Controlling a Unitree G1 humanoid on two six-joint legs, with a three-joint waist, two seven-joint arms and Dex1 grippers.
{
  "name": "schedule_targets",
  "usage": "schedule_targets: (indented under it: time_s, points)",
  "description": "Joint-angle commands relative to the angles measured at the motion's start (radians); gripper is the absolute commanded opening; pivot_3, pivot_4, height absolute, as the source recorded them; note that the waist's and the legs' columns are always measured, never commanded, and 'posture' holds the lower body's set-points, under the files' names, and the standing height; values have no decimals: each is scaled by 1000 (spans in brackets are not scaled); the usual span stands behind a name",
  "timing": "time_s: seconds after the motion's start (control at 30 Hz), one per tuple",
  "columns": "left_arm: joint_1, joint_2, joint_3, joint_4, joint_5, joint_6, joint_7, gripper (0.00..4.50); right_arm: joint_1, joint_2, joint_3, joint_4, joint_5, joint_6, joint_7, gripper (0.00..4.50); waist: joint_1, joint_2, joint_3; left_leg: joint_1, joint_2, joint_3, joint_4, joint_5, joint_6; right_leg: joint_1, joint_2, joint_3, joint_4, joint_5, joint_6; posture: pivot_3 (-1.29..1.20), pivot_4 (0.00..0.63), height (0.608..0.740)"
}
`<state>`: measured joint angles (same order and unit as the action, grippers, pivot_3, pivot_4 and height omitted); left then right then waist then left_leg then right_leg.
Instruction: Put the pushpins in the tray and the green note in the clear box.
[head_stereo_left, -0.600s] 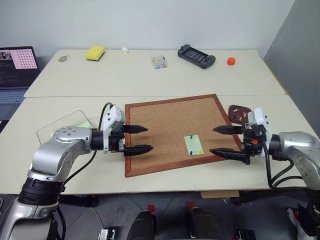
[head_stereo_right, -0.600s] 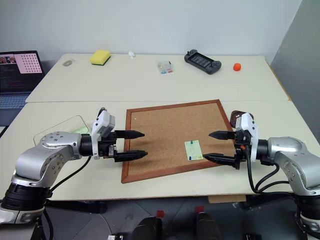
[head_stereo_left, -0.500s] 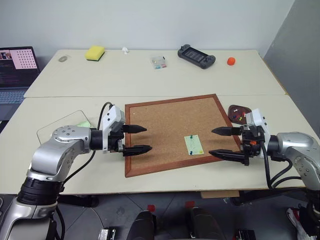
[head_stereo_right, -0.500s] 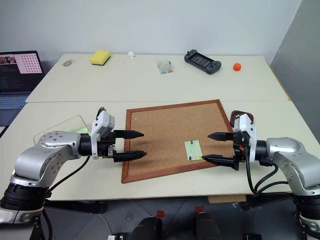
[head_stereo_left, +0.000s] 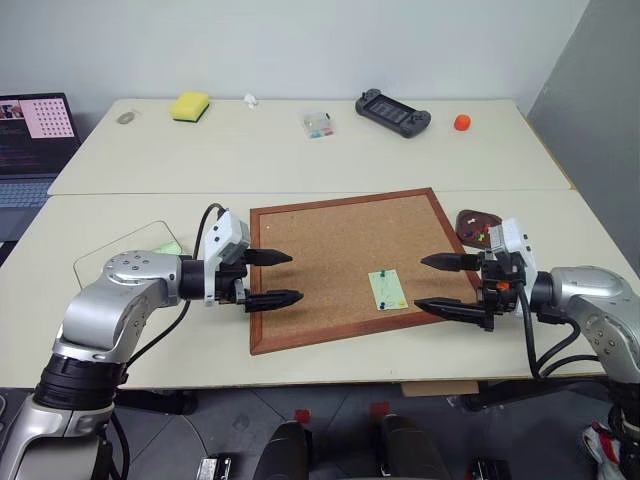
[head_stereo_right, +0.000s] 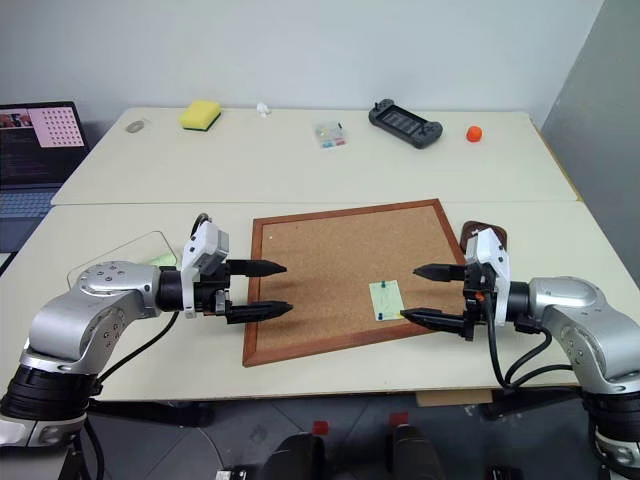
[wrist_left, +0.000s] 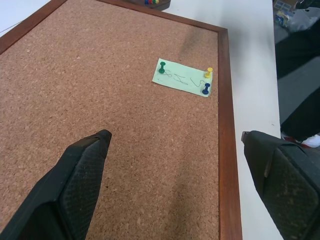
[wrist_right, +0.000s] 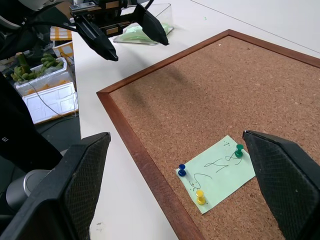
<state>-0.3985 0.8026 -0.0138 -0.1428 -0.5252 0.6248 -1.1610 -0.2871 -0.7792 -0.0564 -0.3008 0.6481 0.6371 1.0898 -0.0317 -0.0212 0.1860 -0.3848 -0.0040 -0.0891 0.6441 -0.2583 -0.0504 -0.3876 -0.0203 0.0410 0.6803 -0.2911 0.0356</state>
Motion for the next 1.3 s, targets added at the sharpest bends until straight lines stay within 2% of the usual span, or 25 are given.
schedule_targets:
  time_s: [0.03,0.27,0.4,0.5,0.73,1.03,1.3]
  points:
    - [-23,1,9,-6,-20,6,-19,4477,0,0,-19,-33,13,-15,-1,4500,0,0,0,0,0,0,0,0,0,0,0,0,0,0,0,0,150,740]
    - [-33,-36,11,1,-7,-40,-4,4477,-7,10,-16,-34,7,-23,-14,4500,0,0,0,0,0,0,0,0,0,0,0,0,0,0,0,0,150,740]
    - [-31,-111,-10,50,96,-198,69,3843,-28,34,7,-26,-14,-40,-36,4500,0,0,0,0,0,0,0,0,0,0,0,0,0,0,0,0,150,740]
    - [-20,-152,-32,106,164,-278,111,3191,-52,59,37,-9,-40,-55,-53,4500,-1,0,0,0,0,0,0,0,0,0,0,0,0,0,0,0,150,740]
    - [-54,-279,-60,213,212,-279,224,1816,-110,137,144,110,-174,-156,-75,4500,1,0,0,-1,-1,0,1,0,0,0,-1,0,0,0,0,0,150,740]
    - [-79,-321,-101,263,255,-264,248,135,-179,226,199,231,-256,-233,-83,4500,-1,0,0,0,-1,-1,1,0,0,-1,0,0,1,0,0,0,150,740]
    - [-61,-321,-161,288,319,-259,255,56,-209,281,232,322,-312,-298,-76,4500,0,0,0,0,-1,-1,1,0,0,0,-1,0,1,0,0,0,150,740]
